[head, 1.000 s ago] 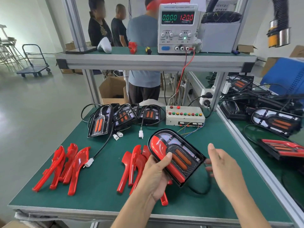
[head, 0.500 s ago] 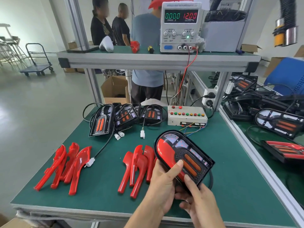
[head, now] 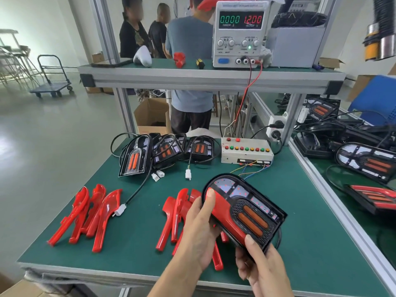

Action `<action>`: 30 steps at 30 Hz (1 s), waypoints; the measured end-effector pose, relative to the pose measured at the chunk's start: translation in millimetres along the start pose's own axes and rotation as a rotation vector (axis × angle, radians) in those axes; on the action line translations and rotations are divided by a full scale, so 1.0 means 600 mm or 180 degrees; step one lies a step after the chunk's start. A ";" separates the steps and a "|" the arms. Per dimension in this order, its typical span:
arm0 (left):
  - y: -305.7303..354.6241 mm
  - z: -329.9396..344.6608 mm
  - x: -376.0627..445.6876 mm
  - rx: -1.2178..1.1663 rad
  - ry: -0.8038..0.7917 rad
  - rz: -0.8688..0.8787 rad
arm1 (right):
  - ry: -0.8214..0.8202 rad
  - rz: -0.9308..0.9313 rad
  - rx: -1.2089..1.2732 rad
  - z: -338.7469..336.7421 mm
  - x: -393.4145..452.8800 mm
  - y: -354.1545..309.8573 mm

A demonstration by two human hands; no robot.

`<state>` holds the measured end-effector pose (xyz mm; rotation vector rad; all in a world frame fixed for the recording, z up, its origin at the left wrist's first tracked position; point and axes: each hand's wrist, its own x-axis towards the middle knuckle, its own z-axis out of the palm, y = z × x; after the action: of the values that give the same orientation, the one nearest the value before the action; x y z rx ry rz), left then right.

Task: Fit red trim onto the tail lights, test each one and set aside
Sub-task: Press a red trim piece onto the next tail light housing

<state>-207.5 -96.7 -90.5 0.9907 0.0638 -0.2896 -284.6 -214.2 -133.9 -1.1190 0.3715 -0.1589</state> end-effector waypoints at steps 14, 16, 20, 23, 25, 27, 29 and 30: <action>-0.008 -0.016 -0.005 0.0500 -0.0126 0.0674 | -0.0374 0.0036 -0.0355 -0.014 -0.001 0.003; -0.007 -0.018 -0.004 0.0496 -0.0157 0.0702 | -0.0383 0.0031 -0.0403 -0.015 0.001 0.004; -0.006 -0.021 -0.003 0.0446 -0.0109 0.0703 | -0.0373 0.0045 -0.0451 -0.019 0.005 0.007; -0.006 -0.022 -0.005 0.0400 -0.0022 0.0649 | -0.0350 0.0076 -0.0449 -0.020 0.007 0.010; -0.005 -0.022 -0.006 0.0434 -0.0008 0.0636 | -0.0338 0.0095 -0.0448 -0.021 0.008 0.012; -0.005 -0.022 -0.008 0.0489 0.0014 0.0649 | -0.0339 0.0094 -0.0468 -0.021 0.007 0.013; -0.007 -0.022 -0.009 0.0507 0.0026 0.0628 | -0.0333 0.0078 -0.0511 -0.021 0.007 0.014; -0.008 -0.023 -0.010 0.0466 0.0022 0.0607 | -0.0314 0.0058 -0.0537 -0.021 0.007 0.014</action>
<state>-213.5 -86.3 -100.8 1.1346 -0.0462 -0.1171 -285.8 -222.9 -147.1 -1.2842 0.3112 -0.0565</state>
